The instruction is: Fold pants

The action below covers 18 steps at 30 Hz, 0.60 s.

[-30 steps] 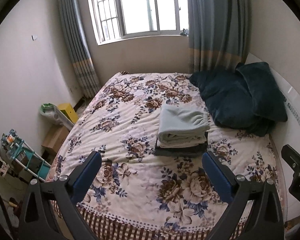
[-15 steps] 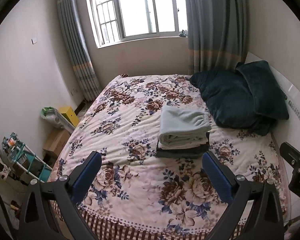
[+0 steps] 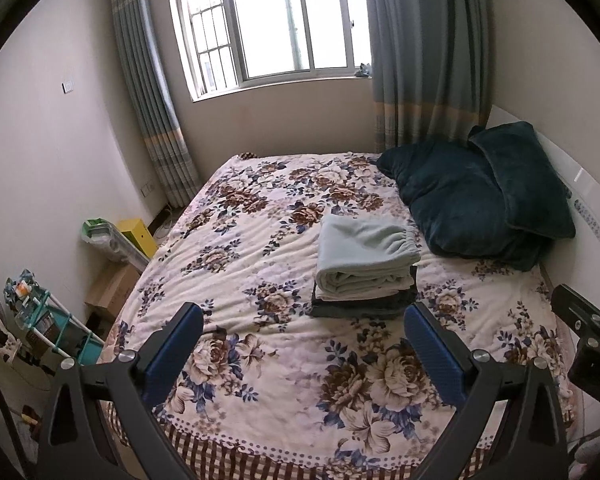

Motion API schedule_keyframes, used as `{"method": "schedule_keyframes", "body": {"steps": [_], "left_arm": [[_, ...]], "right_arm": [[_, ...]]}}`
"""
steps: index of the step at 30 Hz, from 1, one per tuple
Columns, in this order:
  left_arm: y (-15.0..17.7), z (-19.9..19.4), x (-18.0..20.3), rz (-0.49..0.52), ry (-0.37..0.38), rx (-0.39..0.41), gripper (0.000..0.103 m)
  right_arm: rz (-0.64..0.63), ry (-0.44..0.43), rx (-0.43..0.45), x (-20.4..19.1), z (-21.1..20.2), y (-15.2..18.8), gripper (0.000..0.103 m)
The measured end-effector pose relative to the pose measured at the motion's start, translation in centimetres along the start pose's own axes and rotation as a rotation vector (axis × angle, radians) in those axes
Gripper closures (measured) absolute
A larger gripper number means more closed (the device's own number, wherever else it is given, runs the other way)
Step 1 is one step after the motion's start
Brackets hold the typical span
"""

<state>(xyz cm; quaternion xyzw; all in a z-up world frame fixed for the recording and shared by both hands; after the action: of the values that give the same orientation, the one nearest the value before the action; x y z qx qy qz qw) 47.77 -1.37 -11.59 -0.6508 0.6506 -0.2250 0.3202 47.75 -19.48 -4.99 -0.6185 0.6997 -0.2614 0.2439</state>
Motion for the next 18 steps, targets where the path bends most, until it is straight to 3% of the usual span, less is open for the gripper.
{"method": "schedule_keyframes", "body": {"steps": [18], "left_arm": [[-0.25, -0.68, 0.42, -0.004, 0.013, 0.013, 0.0]], "right_arm": [[-0.002, 0.002, 0.008, -0.56, 0.14, 0.62, 0.004]]}}
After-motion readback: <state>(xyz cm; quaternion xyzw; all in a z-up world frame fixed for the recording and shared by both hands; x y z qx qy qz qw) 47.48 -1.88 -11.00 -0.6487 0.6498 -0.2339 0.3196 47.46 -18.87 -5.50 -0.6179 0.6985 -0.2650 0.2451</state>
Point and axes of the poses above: each gripper's, at about its wrist camera, not at the fingertips, and z roughly the way its jaws point, x to its right, y to its underside, the point moved 6 cm from there along z, roughly the way its jaws point, and after that the axes turned 5 degrees about -x, right-handed, at the moved point
